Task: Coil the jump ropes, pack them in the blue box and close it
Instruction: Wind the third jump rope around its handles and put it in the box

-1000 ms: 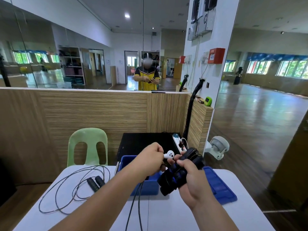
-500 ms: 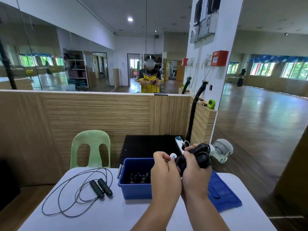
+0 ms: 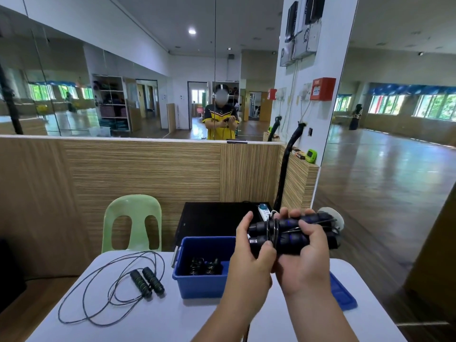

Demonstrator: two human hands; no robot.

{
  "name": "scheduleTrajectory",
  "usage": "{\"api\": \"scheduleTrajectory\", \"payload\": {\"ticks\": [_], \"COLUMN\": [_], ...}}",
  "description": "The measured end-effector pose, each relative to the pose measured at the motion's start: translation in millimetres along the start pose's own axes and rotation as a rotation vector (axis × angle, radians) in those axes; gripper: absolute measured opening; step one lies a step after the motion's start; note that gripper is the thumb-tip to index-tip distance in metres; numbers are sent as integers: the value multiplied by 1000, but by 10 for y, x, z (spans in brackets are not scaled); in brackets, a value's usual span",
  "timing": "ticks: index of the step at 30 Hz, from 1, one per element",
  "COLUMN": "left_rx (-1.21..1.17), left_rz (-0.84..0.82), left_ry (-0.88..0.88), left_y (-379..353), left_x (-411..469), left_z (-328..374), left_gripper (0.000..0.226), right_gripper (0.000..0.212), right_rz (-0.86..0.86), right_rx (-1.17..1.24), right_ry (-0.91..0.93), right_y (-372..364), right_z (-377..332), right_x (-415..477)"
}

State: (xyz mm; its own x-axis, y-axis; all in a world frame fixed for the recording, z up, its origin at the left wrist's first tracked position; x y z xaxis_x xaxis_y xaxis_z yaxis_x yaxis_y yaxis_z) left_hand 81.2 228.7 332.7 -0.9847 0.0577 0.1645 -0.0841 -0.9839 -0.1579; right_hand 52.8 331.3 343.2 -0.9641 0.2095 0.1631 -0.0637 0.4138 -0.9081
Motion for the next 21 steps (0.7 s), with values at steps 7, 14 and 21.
{"api": "scheduleTrajectory", "payload": {"ticks": [7,14,21], "left_rx": [-165,-259,-247], "left_rz": [-295,-188,-93], "left_ry": [76,12,-23], "left_y": [72,125,196], "left_x": [96,131,151], "left_z": [90,25,-24], "left_gripper": [49,39,31], "right_gripper": [25,39,40], "right_rz": [-53,39,16], "right_rx": [71,-178,-808], "right_ry": [-99,-237,-180], "right_y": [-53,30,135], "right_z": [-21,63,234], "right_x": [-89,-159,-302]}}
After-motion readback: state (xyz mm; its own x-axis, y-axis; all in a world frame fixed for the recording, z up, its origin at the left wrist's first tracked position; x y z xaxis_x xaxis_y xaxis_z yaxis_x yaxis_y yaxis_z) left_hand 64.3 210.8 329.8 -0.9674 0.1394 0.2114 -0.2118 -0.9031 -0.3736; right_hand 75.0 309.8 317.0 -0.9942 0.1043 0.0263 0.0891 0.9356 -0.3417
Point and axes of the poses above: each hand's wrist, its own x-axis towards the middle knuckle, its own y-axis out of the back of the hand, z = x × y, the point moved 5 cm from there along x, towards the middle knuckle, and after that the axes turned 3 degrees about -x, right-handed, at the moved point
